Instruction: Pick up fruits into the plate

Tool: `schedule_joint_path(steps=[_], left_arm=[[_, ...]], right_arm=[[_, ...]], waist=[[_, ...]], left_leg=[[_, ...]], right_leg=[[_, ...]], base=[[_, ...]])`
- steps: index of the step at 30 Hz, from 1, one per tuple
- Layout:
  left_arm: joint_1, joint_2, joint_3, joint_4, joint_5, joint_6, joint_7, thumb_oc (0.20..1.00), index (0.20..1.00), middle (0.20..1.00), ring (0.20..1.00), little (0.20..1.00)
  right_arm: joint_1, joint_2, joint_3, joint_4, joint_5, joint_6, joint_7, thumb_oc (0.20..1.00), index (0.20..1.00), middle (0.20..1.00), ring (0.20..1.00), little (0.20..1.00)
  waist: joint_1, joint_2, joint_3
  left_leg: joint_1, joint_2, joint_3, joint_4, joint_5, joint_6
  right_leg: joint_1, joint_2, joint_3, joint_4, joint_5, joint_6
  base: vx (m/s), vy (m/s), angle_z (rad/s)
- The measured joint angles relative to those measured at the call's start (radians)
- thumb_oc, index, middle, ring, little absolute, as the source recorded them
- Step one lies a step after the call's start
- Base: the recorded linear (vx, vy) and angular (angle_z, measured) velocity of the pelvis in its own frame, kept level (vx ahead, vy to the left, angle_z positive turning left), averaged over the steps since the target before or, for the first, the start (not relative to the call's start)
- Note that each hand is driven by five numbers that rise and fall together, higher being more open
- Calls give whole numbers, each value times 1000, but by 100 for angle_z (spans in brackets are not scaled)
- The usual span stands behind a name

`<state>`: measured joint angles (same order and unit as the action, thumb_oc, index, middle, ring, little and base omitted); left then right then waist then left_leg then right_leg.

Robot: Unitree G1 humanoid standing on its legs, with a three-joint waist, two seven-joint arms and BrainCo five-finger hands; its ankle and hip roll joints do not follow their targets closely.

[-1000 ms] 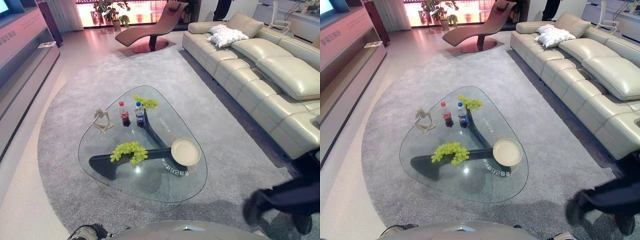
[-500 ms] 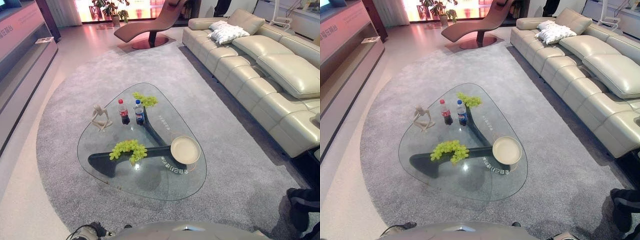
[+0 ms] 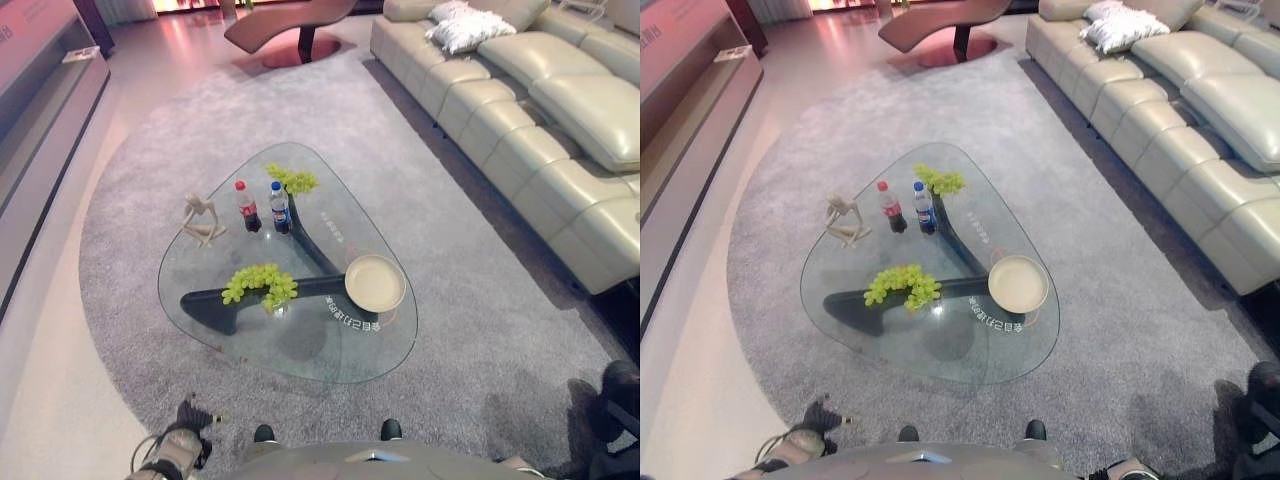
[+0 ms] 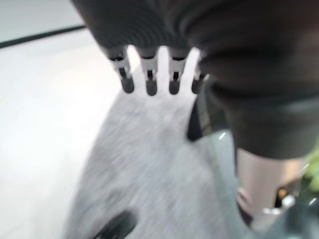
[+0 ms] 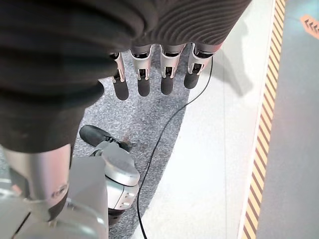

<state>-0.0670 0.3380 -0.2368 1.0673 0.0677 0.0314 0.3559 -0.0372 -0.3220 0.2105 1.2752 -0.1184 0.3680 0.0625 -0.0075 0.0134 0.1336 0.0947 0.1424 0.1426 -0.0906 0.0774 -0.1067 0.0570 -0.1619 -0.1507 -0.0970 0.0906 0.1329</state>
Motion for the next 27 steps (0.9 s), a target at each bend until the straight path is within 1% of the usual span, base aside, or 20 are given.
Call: schedule_joint_path(steps=[2, 4, 7, 8, 9, 10, 12, 16, 17, 18, 20, 22, 23, 24, 25, 26, 27], left_arm=[[-30, 21, 2, -55, -1, -17, 40, 1000, 1000, 1000, 1000, 1000], [-55, 47, 7, -103, 1, -32, 71, 1000, 1000, 1000, 1000, 1000], [-114, 111, 8, -188, 5, -39, 110, 1000, 1000, 1000, 1000, 1000], [-156, 141, 7, -202, 11, -42, 125, 1000, 1000, 1000, 1000, 1000], [-179, 154, 6, -202, 11, -42, 132, 1000, 1000, 1000, 1000, 1000], [-239, 190, 2, -211, 13, -41, 146, 1000, 1000, 1000, 1000, 1000], [-301, 221, 2, -219, 24, -42, 157, 1000, 1000, 1000, 1000, 1000], [-442, 302, -18, -230, 79, -35, 157, 1000, 1000, 1000, 1000, 1000], [-484, 328, -44, -228, 96, -34, 156, 1000, 1000, 1000, 1000, 1000], [-502, 342, -58, -228, 104, -34, 154, 1000, 1000, 1000, 1000, 1000], [-574, 362, -86, -226, 133, -34, 136, 1000, 1000, 1000, 1000, 1000], [-624, 372, -109, -216, 149, -33, 127, 1000, 1000, 1000, 1000, 1000], [-656, 377, -128, -207, 163, -33, 120, 1000, 1000, 1000, 1000, 1000], [-662, 377, -132, -207, 170, -33, 117, 1000, 1000, 1000, 1000, 1000], [-679, 379, -157, -194, 181, -34, 114, 1000, 1000, 1000, 1000, 1000], [-712, 384, -190, -170, 194, -34, 106, 1000, 1000, 1000, 1000, 1000], [-724, 386, -199, -169, 200, -34, 103, 1000, 1000, 1000, 1000, 1000]], right_arm=[[-13, -18, 1, -4, 2, -1, -11, 1000, 1000, 1000, 1000, 1000], [-29, -32, 1, -6, 4, -5, -19, 1000, 1000, 1000, 1000, 1000], [-47, -50, 4, -27, 22, -23, -36, 1000, 1000, 1000, 1000, 1000], [-64, -53, 5, -30, 23, -29, -41, 1000, 1000, 1000, 1000, 1000], [-72, -53, 7, -30, 24, -30, -42, 1000, 1000, 1000, 1000, 1000], [-98, -56, 23, -29, 36, -38, -45, 1000, 1000, 1000, 1000, 1000], [-125, -59, 29, -28, 43, -44, -50, 1000, 1000, 1000, 1000, 1000], [-184, -79, 48, -32, 67, -58, -52, 1000, 1000, 1000, 1000, 1000], [-200, -94, 61, -37, 77, -66, -52, 1000, 1000, 1000, 1000, 1000], [-207, -101, 66, -41, 81, -67, -52, 1000, 1000, 1000, 1000, 1000], [-230, -125, 81, -51, 88, -73, -52, 1000, 1000, 1000, 1000, 1000], [-251, -137, 82, -53, 94, -80, -55, 1000, 1000, 1000, 1000, 1000], [-262, -144, 83, -64, 101, -84, -57, 1000, 1000, 1000, 1000, 1000], [-267, -145, 83, -66, 106, -86, -59, 1000, 1000, 1000, 1000, 1000], [-273, -147, 83, -66, 112, -88, -58, 1000, 1000, 1000, 1000, 1000], [-282, -153, 82, -70, 119, -92, -58, 1000, 1000, 1000, 1000, 1000], [-286, -155, 83, -70, 120, -94, -58, 1000, 1000, 1000, 1000, 1000]], waist=[[-4, 10, 30], [-7, 15, 40], [-17, 19, 79], [-18, 19, 101], [-18, 19, 112], [-23, 20, 145], [-30, 20, 190], [-48, 20, 284], [-52, 20, 313], [-53, 20, 322], [-61, 18, 362], [-67, 19, 381], [-68, 20, 401], [-73, 19, 403], [-82, 19, 403], [-82, 19, 403], [-82, 19, 403]], left_leg=[[-3, 0, 1, 0, 1, -2], [-27, 0, 1, 0, 4, -2], [-58, -2, 3, 1, 13, -4], [-78, -3, 3, 1, 20, -3], [-87, -3, 3, 1, 23, -2], [-113, -3, 4, 2, 30, -1], [-129, -4, 5, 2, 36, 0], [-173, -4, 5, 2, 50, 0], [-182, -4, 9, 2, 52, -1], [-191, -4, 10, 2, 54, -1], [-204, -4, 16, 4, 57, -1], [-229, -4, 17, 15, 56, -2], [-234, -4, 17, 17, 56, -2], [-235, -4, 17, 17, 56, -2], [-242, -4, 20, 17, 56, -2], [-257, -4, 27, 18, 56, -2], [-267, -4, 27, 20, 56, -2]], right_leg=[[-5, 0, 2, 0, 1, -1], [-28, 0, 3, 4, 5, -1], [-62, 0, 8, 5, 17, -2], [-82, 0, 9, 5, 23, -3], [-91, 0, 10, 5, 26, -3], [-119, 0, 14, 5, 35, -5], [-135, 1, 16, 5, 43, -6], [-178, 2, 21, 6, 57, -8], [-193, 2, 25, 11, 58, -9], [-202, 2, 26, 12, 59, -10], [-221, 2, 29, 14, 62, -11], [-244, 0, 29, 24, 62, -11], [-250, 0, 29, 29, 63, -11], [-252, 0, 29, 29, 62, -11], [-262, 0, 30, 32, 62, -11], [-283, -1, 33, 41, 62, -11], [-296, -1, 35, 45, 62, -11]], base=[[-113, 44, -2], [-103, 41, -2], [-185, 53, -3], [-199, 50, -3], [-174, 42, -5], [-119, 29, -4], [-115, 20, -4], [-109, 8, -2], [-75, 14, -4], [-105, 22, -8], [-107, 33, -6], [-68, 31, -2], [-59, 34, -1], [-49, 37, -3], [-41, 30, -6], [-39, 26, -6], [-41, 18, -6]])
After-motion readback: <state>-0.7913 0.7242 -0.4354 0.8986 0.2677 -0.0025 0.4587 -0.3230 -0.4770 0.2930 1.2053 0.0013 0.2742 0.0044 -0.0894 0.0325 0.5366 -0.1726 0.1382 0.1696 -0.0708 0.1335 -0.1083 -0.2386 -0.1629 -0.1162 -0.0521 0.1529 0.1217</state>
